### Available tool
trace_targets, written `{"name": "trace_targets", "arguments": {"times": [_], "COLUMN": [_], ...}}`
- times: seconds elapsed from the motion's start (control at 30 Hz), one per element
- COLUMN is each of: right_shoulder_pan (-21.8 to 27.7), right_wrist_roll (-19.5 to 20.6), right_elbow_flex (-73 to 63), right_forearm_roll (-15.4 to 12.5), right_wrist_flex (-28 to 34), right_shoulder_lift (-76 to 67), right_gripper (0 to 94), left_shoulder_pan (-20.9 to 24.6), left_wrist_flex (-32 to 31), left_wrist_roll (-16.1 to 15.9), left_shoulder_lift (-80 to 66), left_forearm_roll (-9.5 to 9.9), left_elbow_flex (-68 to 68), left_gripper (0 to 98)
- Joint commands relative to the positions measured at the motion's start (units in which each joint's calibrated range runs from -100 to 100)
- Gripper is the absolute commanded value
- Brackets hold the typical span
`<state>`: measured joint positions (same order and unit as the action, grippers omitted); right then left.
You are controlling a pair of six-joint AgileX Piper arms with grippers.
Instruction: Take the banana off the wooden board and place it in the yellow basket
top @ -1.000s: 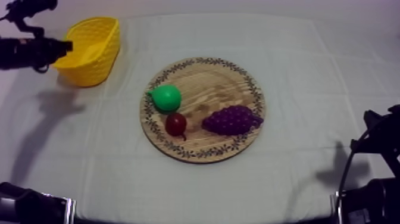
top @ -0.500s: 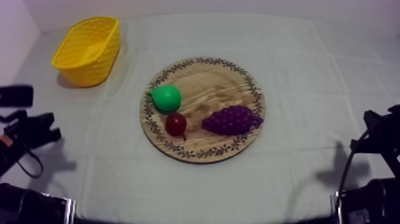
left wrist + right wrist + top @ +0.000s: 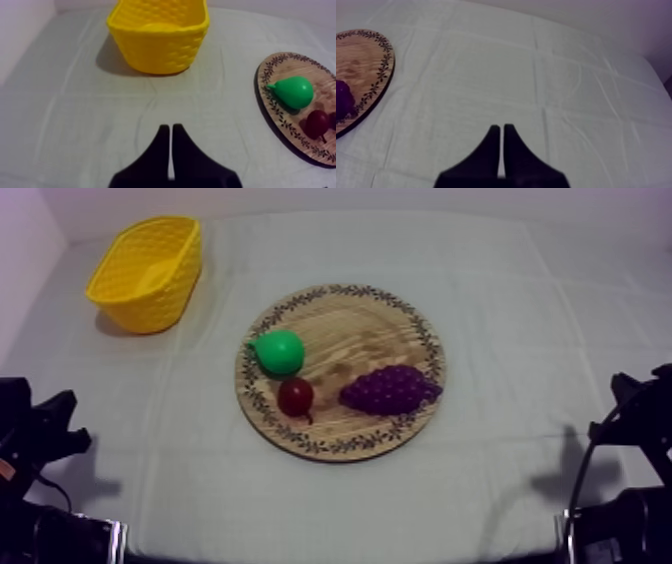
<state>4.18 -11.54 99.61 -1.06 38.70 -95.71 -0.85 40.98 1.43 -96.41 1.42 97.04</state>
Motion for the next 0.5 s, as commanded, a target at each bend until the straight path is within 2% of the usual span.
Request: {"name": "trace_targets", "arguments": {"times": [0.0,0.07,0.13,0.2,0.33,0.4,0.47], "right_shoulder_pan": [0.03,0.03,0.03,0.03,0.03,0.03,0.03], "right_wrist_roll": [-0.01,-0.01,-0.01,-0.01,-0.01,-0.01,-0.01], "right_elbow_flex": [0.05,0.05,0.05,0.05,0.05,0.05,0.05], "right_forearm_roll": [0.01,0.01,0.01,0.01,0.01,0.01,0.01], "right_wrist_flex": [0.01,0.01,0.01,0.01,0.01,0.01,0.01], "right_shoulder_lift": [-0.05,-0.05,-0.05,-0.05,-0.05,-0.05,-0.05], "right_gripper": [0.4,0.4,0.4,0.4,0.4,0.4,0.4], "left_shoulder_pan": [-0.06,-0.29,-0.63,-0.99,-1.58,-1.69,-1.74], "left_wrist_flex": [0.33,0.46,0.45,0.17,-5.65,-7.22,-7.99], "left_wrist_roll": [-1.71,-1.81,-0.46,2.65,10.52,12.44,12.58], "left_shoulder_lift": [-1.82,-2.59,-2.99,-3.21,-3.49,-3.54,-3.56], "left_forearm_roll": [0.17,0.27,0.31,0.34,0.43,0.47,0.49], "left_elbow_flex": [-0.06,-0.05,-0.02,0.12,1.88,2.32,2.53], "left_gripper": [0.0,0.0,0.0,0.0,0.0,0.0,0.0]}}
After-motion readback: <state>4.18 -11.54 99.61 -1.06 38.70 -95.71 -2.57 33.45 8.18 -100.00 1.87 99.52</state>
